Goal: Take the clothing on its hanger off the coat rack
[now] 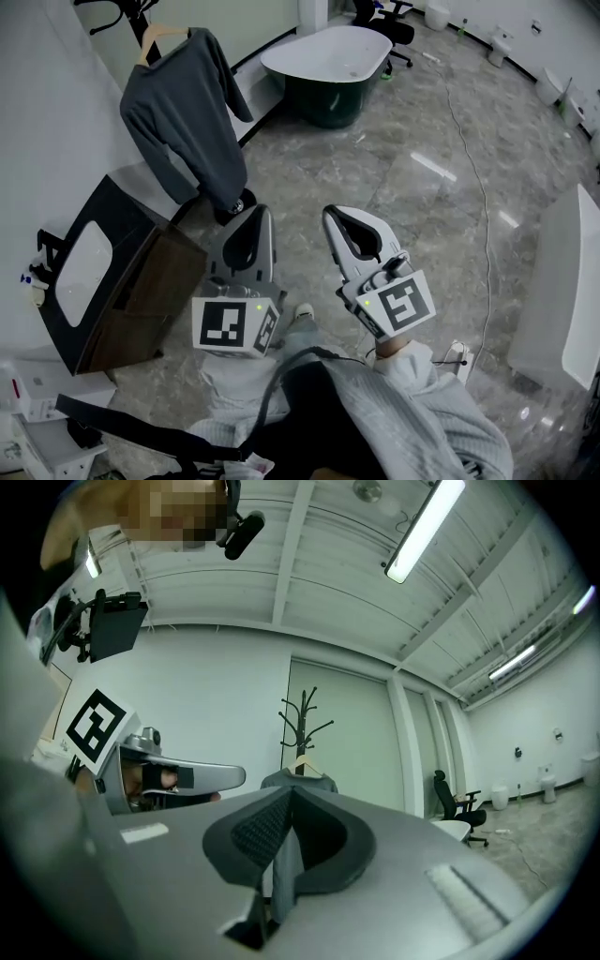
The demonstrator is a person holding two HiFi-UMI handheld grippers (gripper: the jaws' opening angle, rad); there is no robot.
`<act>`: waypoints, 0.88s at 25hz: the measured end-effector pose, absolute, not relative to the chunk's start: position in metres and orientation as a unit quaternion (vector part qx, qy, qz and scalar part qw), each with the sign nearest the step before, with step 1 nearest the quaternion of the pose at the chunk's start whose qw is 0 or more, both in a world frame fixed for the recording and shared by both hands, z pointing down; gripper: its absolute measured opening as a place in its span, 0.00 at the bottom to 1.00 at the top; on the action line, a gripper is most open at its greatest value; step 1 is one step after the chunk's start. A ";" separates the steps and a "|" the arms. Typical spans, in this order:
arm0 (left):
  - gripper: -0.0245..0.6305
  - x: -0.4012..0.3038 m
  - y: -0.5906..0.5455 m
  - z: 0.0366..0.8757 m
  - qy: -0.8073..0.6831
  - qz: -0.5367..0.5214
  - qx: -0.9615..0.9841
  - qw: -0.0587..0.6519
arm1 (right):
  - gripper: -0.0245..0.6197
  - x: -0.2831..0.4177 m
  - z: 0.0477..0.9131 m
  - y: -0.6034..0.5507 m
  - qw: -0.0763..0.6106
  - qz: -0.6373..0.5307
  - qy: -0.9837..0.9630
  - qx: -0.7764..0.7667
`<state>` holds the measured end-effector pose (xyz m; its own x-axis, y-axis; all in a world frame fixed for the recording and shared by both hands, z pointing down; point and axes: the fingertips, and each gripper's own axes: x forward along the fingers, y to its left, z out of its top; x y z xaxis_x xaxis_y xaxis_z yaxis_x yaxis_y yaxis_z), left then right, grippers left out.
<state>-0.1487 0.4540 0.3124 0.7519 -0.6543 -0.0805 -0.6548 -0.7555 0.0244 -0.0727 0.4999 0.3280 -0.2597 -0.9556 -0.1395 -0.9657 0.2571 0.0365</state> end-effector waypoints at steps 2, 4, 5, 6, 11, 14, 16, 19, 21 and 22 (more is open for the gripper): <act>0.04 -0.136 0.417 0.304 0.348 0.047 -0.936 0.010 | 0.04 -0.062 0.318 0.461 0.049 0.067 0.793 -0.604; 0.04 -0.126 0.382 0.301 0.350 0.047 -0.936 0.014 | 0.04 -0.053 0.314 0.428 0.053 0.072 0.793 -0.603; 0.04 -0.121 0.366 0.302 0.351 0.046 -0.935 0.013 | 0.04 -0.048 0.314 0.413 0.052 0.073 0.793 -0.603; 0.04 -0.116 0.351 0.304 0.352 0.045 -0.935 0.011 | 0.04 -0.042 0.317 0.399 0.049 0.072 0.794 -0.602; 0.04 -0.083 0.280 0.318 0.366 0.032 -0.930 0.001 | 0.04 -0.001 0.335 0.329 0.052 0.040 0.800 -0.596; 0.04 -0.059 0.233 0.326 0.384 0.037 -0.923 -0.007 | 0.04 0.027 0.341 0.277 0.047 0.038 0.812 -0.581; 0.04 -0.043 0.201 0.326 0.401 0.043 -0.915 -0.011 | 0.04 0.044 0.338 0.241 0.044 0.040 0.825 -0.563; 0.04 -0.019 0.157 0.312 0.436 0.060 -0.898 -0.010 | 0.04 0.070 0.323 0.188 0.043 0.049 0.850 -0.522; 0.04 -0.005 0.127 0.302 0.465 0.072 -0.882 -0.007 | 0.04 0.082 0.313 0.153 0.041 0.053 0.872 -0.485; 0.04 -0.001 0.114 0.297 0.482 0.076 -0.873 -0.005 | 0.04 0.085 0.308 0.136 0.038 0.055 0.883 -0.464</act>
<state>-0.0009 0.1145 0.2970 0.5244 -0.8418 -0.1279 -0.8402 -0.5360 0.0829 0.0851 0.1365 0.3083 -0.5668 -0.8153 -0.1184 -0.8237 0.5637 0.0610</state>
